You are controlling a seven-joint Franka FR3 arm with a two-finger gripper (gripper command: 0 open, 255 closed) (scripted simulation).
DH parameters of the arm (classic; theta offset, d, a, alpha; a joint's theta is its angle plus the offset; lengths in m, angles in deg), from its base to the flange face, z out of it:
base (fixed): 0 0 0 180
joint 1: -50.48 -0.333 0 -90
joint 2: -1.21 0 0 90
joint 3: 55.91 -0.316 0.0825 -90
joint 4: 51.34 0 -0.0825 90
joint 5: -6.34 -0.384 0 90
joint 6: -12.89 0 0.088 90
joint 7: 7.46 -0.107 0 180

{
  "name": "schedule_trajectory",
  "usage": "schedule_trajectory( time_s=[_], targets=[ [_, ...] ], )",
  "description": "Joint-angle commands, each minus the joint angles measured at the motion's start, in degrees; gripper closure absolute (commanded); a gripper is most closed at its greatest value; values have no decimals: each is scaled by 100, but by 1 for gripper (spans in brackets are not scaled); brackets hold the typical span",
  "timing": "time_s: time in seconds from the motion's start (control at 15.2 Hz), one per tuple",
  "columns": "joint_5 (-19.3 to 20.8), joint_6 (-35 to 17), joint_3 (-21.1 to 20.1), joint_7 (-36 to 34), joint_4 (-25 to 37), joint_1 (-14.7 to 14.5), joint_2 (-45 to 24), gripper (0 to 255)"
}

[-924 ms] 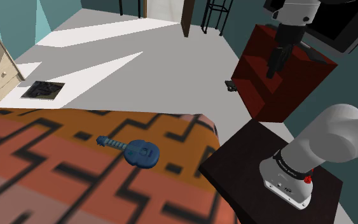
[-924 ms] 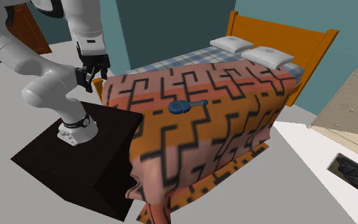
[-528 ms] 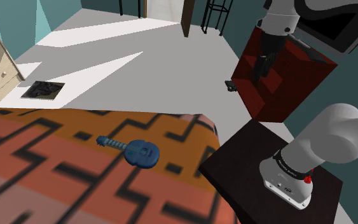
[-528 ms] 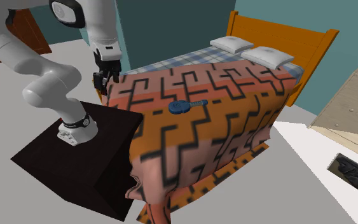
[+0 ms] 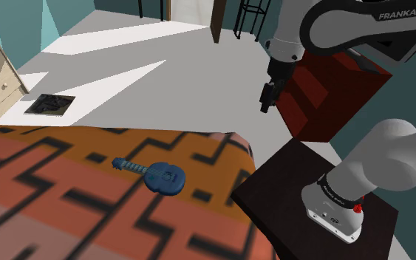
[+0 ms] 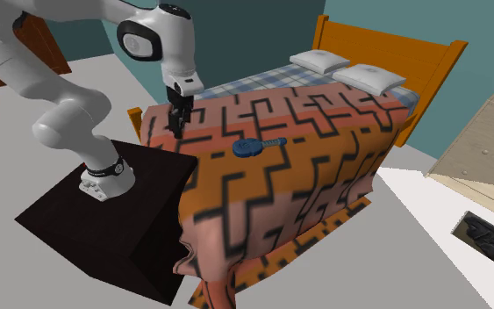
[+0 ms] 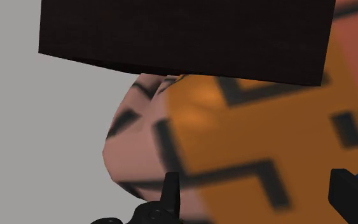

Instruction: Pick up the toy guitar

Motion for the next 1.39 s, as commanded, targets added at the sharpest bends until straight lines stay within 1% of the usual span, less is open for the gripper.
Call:
schedule_trajectory(
  time_s=[0.0, 0.33, 0.66, 0.92, 1.12, 1.32],
  targets=[
    [-57, -390, -181, -118, 29, -105, -323, 0],
    [-24, -1286, -568, -375, 214, -276, -1211, 0],
    [234, -2064, -930, -733, 578, -396, -2189, 0],
    [641, -2566, -1163, -1118, 993, -496, -3014, 0],
    [1050, -2855, -1265, -1454, 1375, -618, -3647, 0],
    [1503, -3062, -1291, -1797, 1819, -802, -4281, 0]
  ],
)
